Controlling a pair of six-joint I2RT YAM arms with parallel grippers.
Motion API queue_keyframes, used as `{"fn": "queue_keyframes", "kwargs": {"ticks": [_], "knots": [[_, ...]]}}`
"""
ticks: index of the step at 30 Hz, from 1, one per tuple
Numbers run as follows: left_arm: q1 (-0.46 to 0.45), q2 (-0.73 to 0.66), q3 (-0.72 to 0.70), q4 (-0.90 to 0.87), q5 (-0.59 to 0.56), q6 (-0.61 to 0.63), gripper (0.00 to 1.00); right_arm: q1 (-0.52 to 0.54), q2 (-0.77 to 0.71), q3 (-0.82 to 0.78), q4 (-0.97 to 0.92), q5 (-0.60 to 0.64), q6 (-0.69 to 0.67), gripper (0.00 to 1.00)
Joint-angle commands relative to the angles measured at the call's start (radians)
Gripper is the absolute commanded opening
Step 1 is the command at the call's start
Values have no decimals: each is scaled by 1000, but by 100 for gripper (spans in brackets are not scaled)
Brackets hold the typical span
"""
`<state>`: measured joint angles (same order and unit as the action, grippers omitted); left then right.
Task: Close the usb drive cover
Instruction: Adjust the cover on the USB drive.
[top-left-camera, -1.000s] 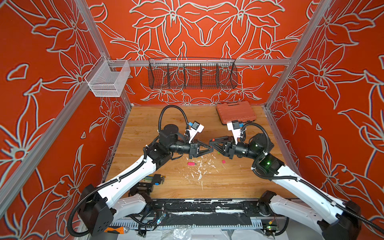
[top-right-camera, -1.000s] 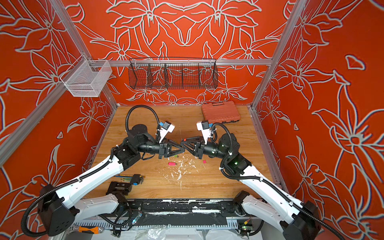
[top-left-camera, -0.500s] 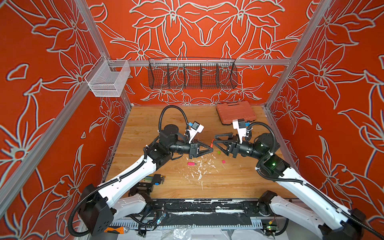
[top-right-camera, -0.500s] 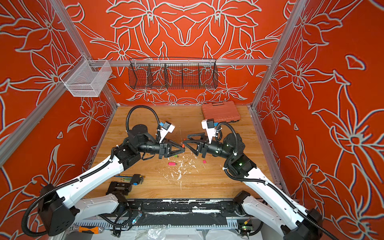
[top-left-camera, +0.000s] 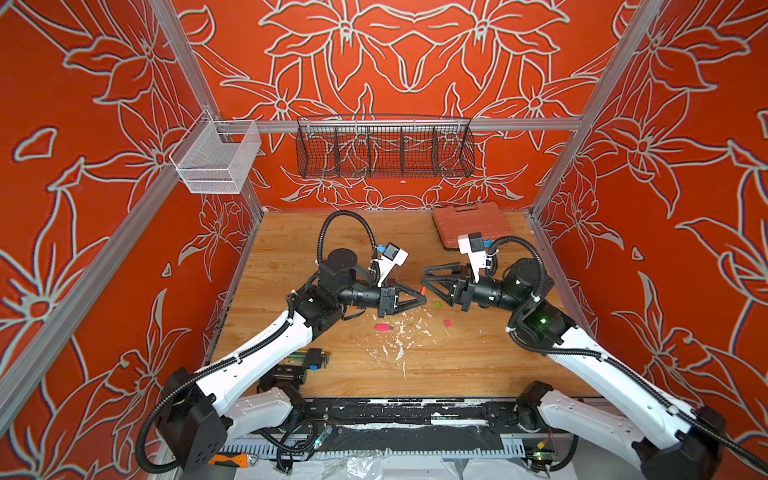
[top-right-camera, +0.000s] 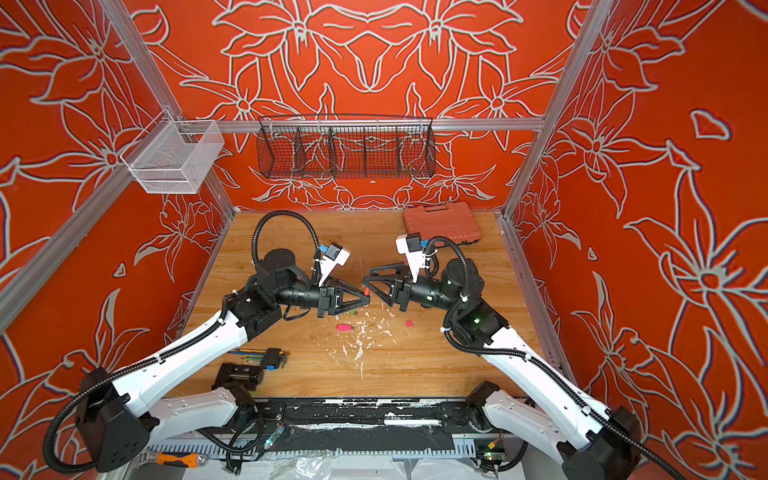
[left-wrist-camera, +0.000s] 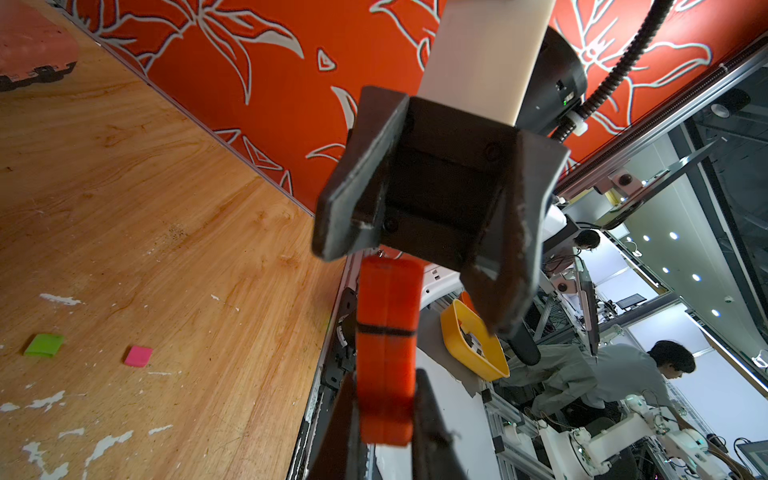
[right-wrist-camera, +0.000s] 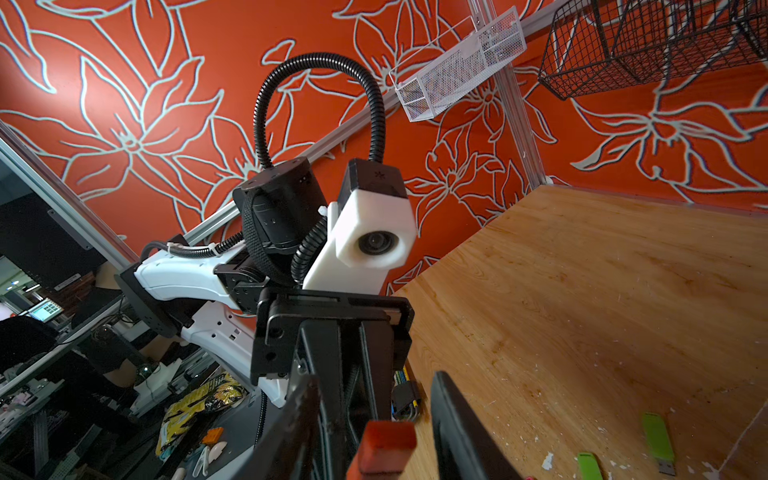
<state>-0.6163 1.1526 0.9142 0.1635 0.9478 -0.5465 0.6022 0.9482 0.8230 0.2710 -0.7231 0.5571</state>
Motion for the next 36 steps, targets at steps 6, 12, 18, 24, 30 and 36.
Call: {"fn": "queue_keyframes", "kwargs": {"ticks": [6, 12, 18, 24, 30, 36], "knots": [[-8, -17, -3, -4, 22, 16, 0, -7, 18, 51, -41, -25, -29, 35], [-12, -5, 4, -12, 25, 27, 0, -9, 11, 63, -76, -21, -40, 27], [-14, 12, 20, -41, 31, 50, 0, -8, 14, 115, -223, -34, -104, 15], [-15, 24, 74, -57, 34, 95, 0, -7, 17, 138, -300, -48, -111, 12], [-14, 37, 103, -12, 36, 98, 0, -7, 18, 127, -338, -40, -107, 9], [-14, 51, 110, -14, 38, 122, 0, -8, 29, 132, -365, -47, -100, 0]]}}
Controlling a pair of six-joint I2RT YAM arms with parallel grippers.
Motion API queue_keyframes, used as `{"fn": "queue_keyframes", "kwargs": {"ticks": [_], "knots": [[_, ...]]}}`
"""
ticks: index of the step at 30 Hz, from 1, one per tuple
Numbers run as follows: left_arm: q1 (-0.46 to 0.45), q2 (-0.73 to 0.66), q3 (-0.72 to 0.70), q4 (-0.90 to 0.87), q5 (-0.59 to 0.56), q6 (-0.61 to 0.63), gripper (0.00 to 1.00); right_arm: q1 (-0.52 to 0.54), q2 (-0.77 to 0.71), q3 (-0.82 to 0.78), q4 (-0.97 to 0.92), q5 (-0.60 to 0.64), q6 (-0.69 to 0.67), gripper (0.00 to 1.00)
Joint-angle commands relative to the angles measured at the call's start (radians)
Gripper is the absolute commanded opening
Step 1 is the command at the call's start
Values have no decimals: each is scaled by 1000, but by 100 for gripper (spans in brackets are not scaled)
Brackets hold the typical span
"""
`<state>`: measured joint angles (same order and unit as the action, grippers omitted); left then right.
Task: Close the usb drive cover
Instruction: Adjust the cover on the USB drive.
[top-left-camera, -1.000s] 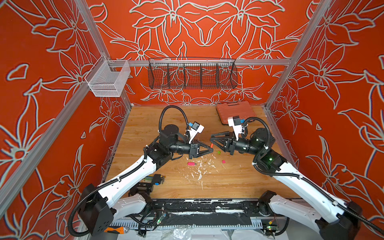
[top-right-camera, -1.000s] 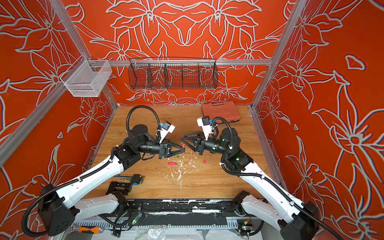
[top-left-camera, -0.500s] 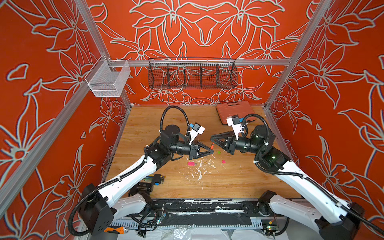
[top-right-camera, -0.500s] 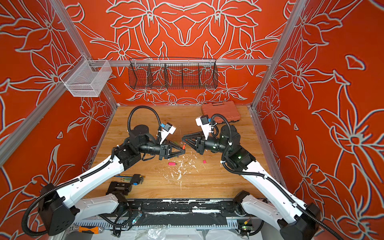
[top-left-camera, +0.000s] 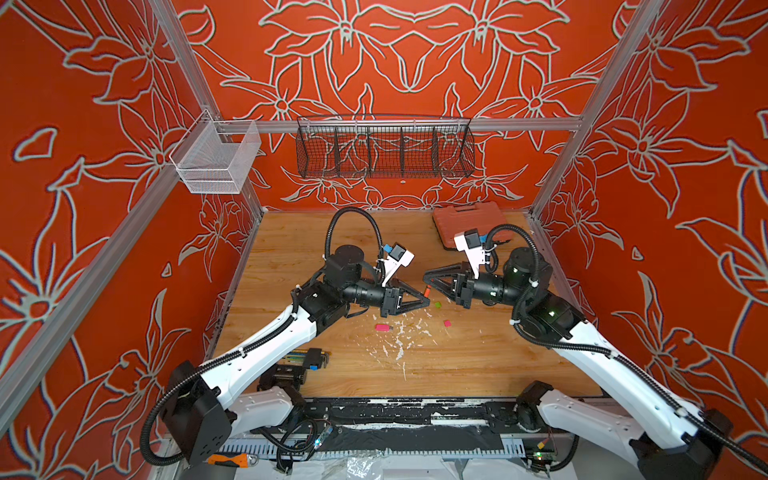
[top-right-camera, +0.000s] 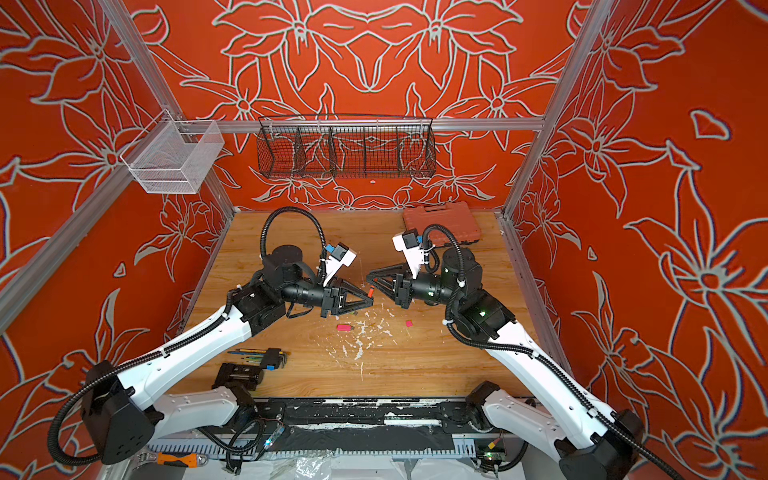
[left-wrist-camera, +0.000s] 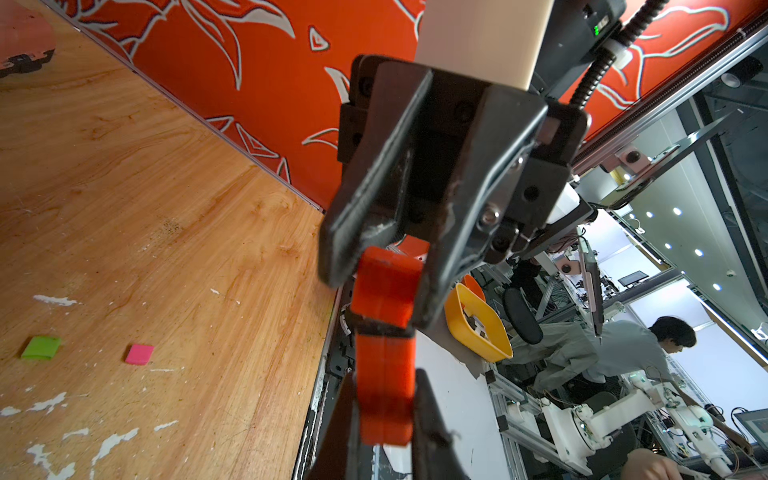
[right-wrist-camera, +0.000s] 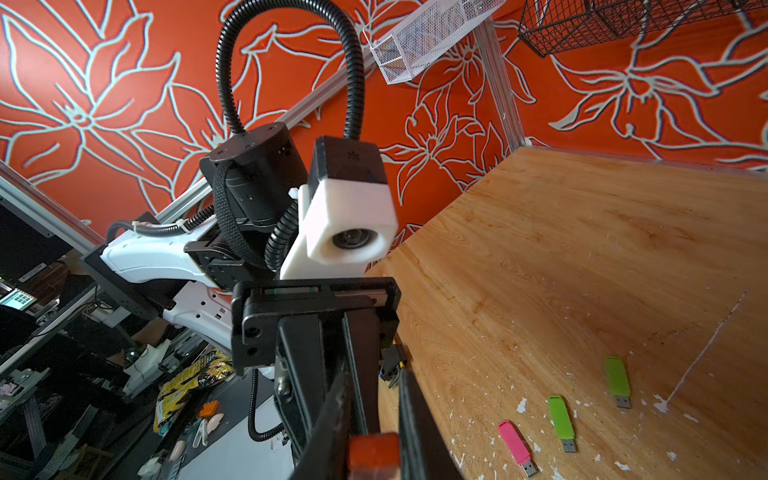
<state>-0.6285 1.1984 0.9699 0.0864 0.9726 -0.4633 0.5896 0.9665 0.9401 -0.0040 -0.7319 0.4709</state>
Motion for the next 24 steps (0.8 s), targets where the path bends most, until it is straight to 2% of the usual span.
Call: {"fn": "queue_keyframes", "kwargs": {"ticks": [1, 7, 15, 19, 24], "knots": [[-2, 10, 56, 61, 18, 44, 0, 4, 15, 22, -103, -47, -16, 0], [9, 25, 111, -69, 10, 177, 0, 4, 47, 105, -313, -53, -89, 0], [36, 74, 228, -136, 69, 302, 0, 11, 71, 89, -397, -96, -84, 0], [55, 82, 222, -36, 69, 261, 0, 24, 68, 57, -403, -77, -70, 0], [77, 87, 216, 106, 55, 200, 0, 94, 70, 6, -377, 18, -56, 0]]}}
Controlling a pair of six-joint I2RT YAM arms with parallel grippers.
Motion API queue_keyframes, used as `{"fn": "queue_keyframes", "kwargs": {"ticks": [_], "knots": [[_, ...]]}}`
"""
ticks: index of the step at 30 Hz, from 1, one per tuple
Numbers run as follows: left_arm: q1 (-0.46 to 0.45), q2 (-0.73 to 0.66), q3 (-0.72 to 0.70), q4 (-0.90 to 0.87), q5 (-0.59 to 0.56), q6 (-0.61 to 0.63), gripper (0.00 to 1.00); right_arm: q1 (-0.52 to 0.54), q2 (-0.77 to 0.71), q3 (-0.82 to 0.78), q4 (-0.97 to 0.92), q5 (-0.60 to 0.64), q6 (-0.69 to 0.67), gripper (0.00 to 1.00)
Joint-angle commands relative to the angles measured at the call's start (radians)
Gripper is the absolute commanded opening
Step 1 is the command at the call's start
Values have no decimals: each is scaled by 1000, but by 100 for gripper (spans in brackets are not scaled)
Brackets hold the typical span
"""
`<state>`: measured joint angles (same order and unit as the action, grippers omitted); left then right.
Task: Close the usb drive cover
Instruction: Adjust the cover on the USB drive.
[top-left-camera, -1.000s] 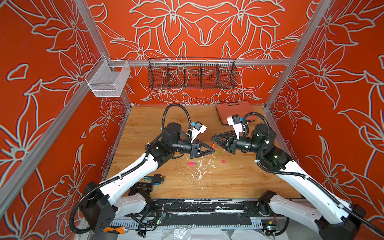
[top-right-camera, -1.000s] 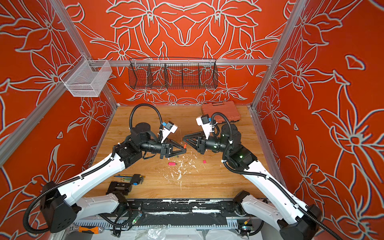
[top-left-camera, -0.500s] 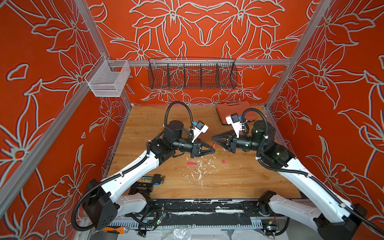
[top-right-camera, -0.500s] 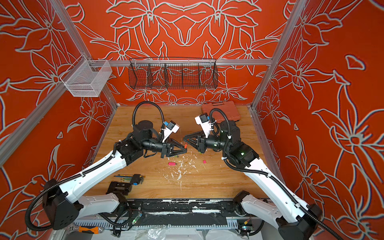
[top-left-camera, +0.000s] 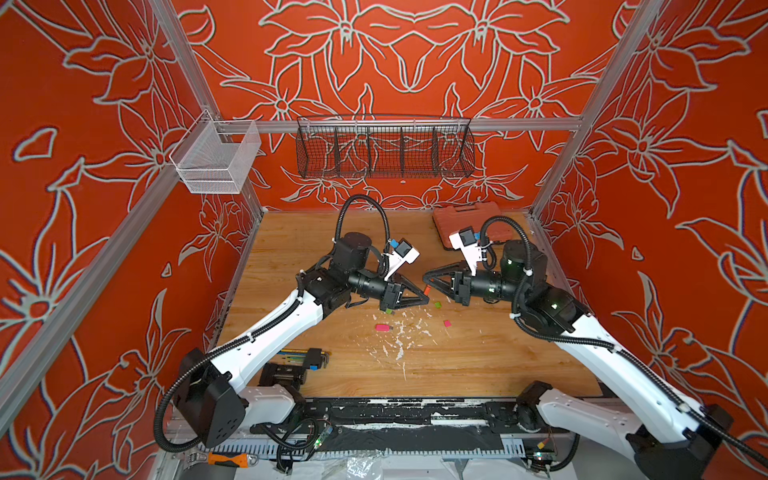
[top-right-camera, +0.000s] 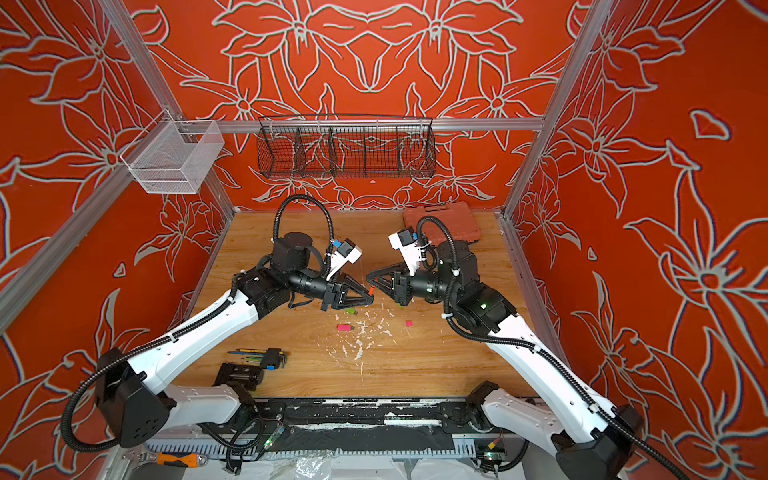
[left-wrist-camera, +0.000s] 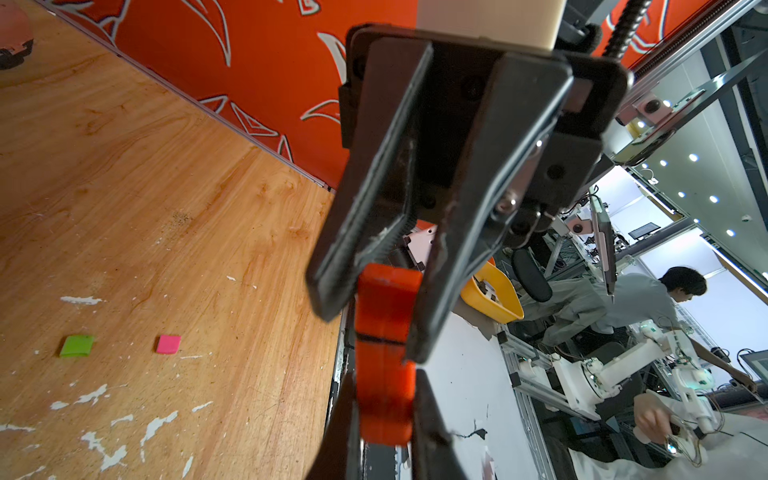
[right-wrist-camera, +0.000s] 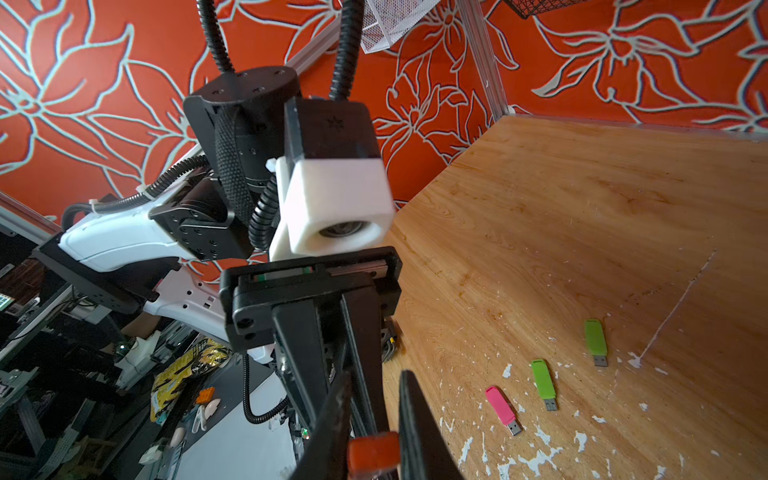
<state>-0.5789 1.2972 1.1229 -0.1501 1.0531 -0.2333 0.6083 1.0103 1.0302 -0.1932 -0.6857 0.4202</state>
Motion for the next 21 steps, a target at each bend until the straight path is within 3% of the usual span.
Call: {"fn": "queue_keyframes", "kwargs": {"ticks": [1, 11, 14, 17, 21], "knots": [[30, -9, 60, 374, -29, -46, 0, 85, 24, -98, -166, -11, 8, 0], [78, 31, 88, 435, -21, -74, 0, 153, 20, -132, -179, 86, 19, 0], [63, 42, 69, 374, -9, -58, 0, 134, -40, -59, -212, 157, -16, 0], [45, 36, 17, 327, -9, -48, 0, 68, -72, -14, -171, 106, -10, 0], [22, 19, -47, 332, -10, -69, 0, 3, -88, 1, -99, 28, 9, 26]]}}
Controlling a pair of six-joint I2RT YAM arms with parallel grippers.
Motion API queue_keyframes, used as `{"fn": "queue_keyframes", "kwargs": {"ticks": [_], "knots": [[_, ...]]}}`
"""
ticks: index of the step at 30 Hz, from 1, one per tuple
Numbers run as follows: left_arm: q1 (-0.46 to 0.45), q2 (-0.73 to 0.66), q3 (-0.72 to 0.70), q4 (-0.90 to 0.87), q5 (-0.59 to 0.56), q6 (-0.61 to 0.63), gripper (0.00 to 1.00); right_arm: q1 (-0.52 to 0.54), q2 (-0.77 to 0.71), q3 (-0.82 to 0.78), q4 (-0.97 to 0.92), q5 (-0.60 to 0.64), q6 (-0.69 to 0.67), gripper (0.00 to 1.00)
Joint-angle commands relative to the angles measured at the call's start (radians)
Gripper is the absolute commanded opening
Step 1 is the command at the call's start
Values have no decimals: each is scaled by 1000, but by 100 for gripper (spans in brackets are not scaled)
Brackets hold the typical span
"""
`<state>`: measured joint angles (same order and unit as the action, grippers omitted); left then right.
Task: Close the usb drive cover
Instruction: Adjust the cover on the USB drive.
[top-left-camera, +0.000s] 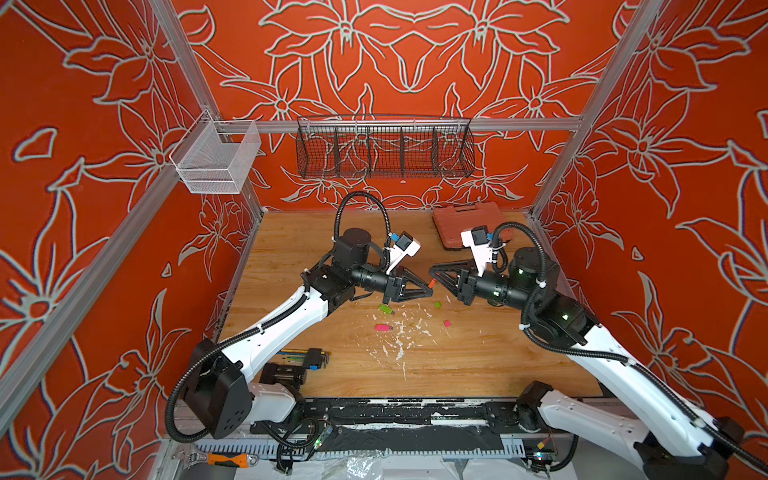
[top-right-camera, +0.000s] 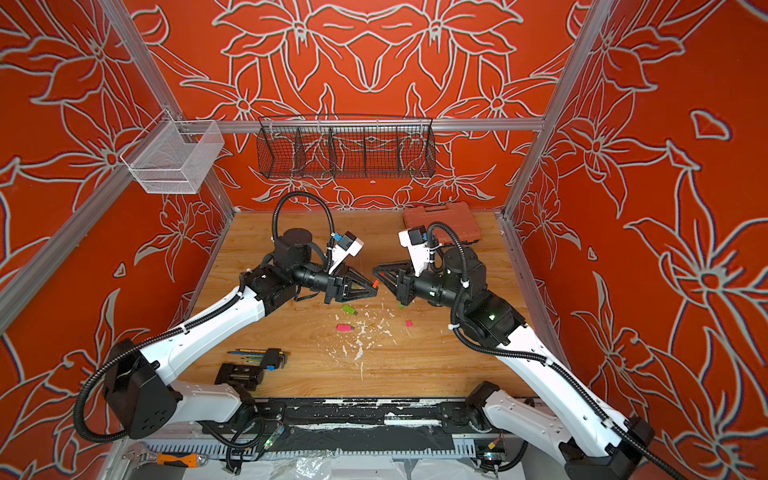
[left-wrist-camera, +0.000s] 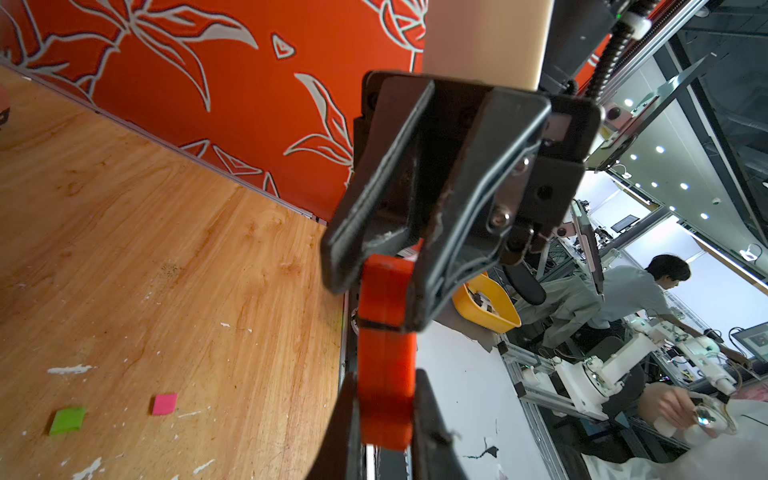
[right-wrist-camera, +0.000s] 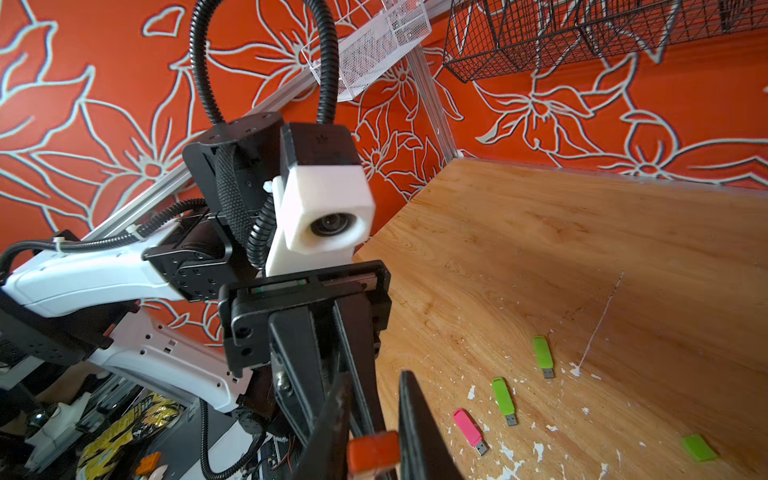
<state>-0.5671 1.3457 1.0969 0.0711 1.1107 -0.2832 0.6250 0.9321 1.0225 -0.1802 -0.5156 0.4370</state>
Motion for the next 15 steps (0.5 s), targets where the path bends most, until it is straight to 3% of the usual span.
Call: {"fn": "queue_keyframes", "kwargs": {"ticks": [1, 7, 15], "knots": [[6, -33, -31, 110, -70, -24, 0, -21, -12, 15, -104, -152, -11, 36], [-1, -38, -69, 115, -69, -45, 0, -47, -39, 48, -73, -178, -22, 60], [-9, -71, -98, 114, -70, -60, 0, -160, -115, 35, -100, -140, -31, 64]]}}
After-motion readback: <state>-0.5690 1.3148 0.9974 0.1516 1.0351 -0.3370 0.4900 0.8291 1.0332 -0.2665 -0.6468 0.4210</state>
